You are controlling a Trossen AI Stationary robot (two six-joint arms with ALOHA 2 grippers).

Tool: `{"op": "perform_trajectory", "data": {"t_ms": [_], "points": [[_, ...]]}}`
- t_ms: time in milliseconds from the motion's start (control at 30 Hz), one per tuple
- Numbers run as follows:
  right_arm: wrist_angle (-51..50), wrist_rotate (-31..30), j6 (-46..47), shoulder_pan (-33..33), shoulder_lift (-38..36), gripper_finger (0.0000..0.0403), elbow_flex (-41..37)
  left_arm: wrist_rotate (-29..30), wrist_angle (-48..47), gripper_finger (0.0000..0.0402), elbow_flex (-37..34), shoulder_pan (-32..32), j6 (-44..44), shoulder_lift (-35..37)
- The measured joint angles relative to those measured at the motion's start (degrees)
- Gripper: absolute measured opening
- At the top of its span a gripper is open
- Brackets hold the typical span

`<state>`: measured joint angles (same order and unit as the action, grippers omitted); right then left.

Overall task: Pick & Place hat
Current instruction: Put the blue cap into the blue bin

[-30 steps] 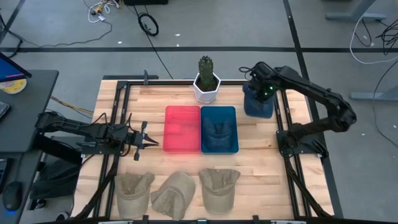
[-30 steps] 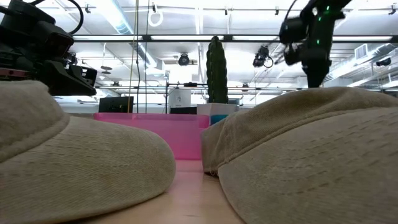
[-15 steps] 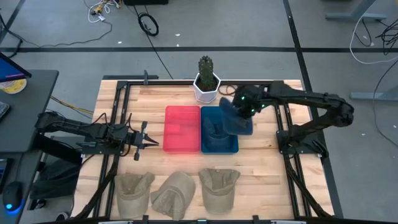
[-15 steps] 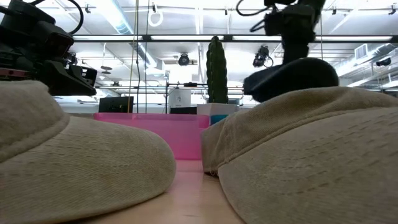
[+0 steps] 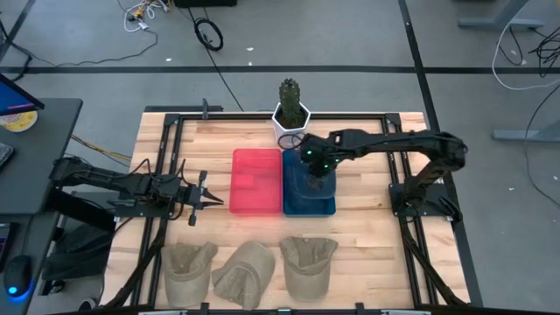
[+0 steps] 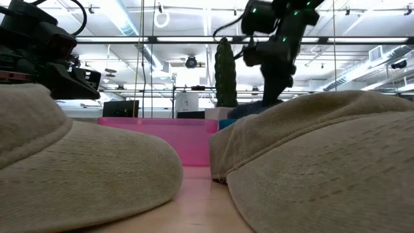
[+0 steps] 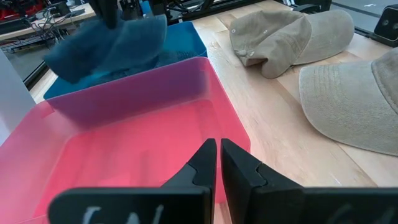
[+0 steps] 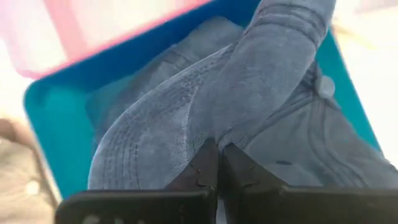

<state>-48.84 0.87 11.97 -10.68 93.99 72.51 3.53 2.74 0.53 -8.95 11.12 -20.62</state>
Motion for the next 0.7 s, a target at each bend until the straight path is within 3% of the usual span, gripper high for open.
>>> {"op": "perform_trajectory", "data": {"t_ms": [400,700], "points": [[9.27,1.72,-0.42,-0.39,10.91,0.0001,0.26,0.00,0.00,0.0028,0.00,-0.02,0.00,0.00],[7.92,1.15,-0.54,-0.96,4.29,0.0002,-0.07,0.00,0.00,0.0028,-0.02,0.00,0.02,0.00]]}}
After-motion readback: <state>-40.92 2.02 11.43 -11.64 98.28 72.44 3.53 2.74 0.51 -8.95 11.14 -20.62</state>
